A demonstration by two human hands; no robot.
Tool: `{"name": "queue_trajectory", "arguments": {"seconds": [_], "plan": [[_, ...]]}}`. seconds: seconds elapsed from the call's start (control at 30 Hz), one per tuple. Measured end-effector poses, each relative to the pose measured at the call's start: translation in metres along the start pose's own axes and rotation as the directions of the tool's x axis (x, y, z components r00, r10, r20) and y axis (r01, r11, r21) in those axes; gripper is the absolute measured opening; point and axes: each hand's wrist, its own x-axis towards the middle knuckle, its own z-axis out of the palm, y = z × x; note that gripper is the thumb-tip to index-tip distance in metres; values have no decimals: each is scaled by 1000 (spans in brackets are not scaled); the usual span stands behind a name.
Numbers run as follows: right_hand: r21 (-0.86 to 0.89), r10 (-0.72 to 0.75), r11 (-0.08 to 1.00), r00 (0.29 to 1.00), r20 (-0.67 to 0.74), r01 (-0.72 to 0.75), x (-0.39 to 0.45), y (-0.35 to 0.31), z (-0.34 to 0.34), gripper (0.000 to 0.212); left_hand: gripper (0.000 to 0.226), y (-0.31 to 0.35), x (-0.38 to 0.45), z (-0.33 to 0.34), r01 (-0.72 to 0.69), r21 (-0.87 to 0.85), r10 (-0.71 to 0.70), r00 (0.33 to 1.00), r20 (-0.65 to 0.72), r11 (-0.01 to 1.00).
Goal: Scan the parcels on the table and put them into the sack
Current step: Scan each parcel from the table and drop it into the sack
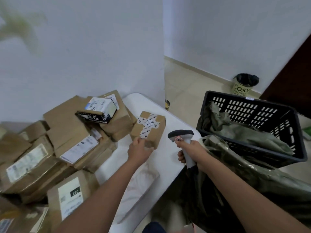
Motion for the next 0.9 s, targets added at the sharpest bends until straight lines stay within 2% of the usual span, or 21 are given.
{"name": "queue_trajectory", "arguments": {"seconds": [0.07,0.13,0.23,0.37,0.43,0.6,0.7,0.77,0.83,0.9], "plan": [[17,15,1000,999,-35,-14,8,-3,7,31,76,-1,23,-7,40,169,-48,998,43,985],[28,28,999,998,-60,-27,12,-3,11,30,91,0,44,-14,35,253,-65,992,112,967],[46,58,998,993,-103,-53,18,0,15,30,99,4,74,-16,6,316,-74,976,206,949],[59,92,995,987,-130,-85,22,4,18,28,118,23,92,-6,95,318,-192,937,292,943],[64,97,994,987,-127,-89,22,5,20,28,120,25,93,-1,114,327,-214,933,289,938],[65,110,993,985,-133,-102,23,4,21,28,112,20,85,4,91,294,-162,961,225,951],[77,101,993,983,-155,-90,24,3,18,25,102,16,79,-1,77,102,-98,970,223,992],[106,92,992,981,-173,-74,25,2,16,24,91,8,72,-12,87,-167,-38,960,276,982],[125,88,990,979,-186,-65,25,1,16,26,80,2,61,-27,140,-375,37,902,429,916],[134,91,989,977,-191,-65,24,0,16,29,70,-8,53,-36,180,-365,53,836,546,913]]}}
